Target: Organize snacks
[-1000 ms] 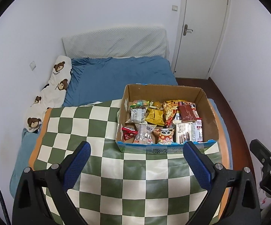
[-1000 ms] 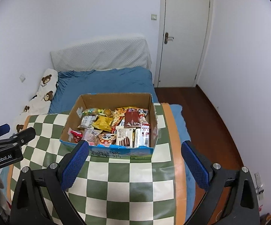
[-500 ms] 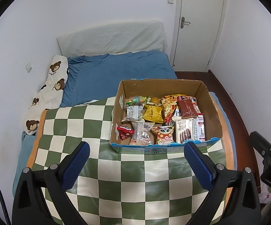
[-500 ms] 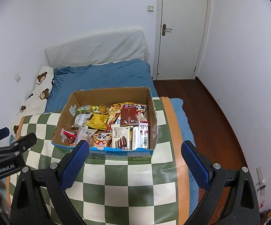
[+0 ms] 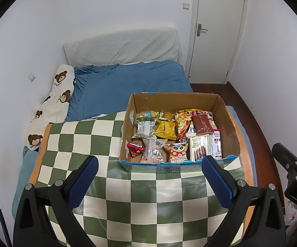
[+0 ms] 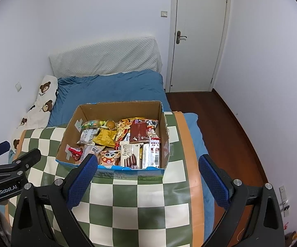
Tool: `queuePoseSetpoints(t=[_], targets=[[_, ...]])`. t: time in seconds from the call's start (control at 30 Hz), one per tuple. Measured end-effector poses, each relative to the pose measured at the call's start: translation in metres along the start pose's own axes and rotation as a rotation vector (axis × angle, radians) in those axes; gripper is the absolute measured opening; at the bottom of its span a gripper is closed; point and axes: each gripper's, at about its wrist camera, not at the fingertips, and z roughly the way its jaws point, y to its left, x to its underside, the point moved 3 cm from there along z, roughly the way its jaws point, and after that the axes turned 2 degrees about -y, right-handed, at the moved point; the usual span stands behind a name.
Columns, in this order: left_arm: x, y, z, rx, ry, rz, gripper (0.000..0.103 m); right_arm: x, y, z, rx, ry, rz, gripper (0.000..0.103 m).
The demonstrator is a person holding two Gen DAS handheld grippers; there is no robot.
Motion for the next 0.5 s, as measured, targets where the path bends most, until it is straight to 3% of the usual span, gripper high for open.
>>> queuePoseSetpoints(t=[0.5], targets=[[0.0021, -0.0024, -0.0077, -0.006, -0.010, 0.007, 0.103, 0.0010, -0.0010, -0.0022, -0.002, -0.004, 0.005, 0.100]])
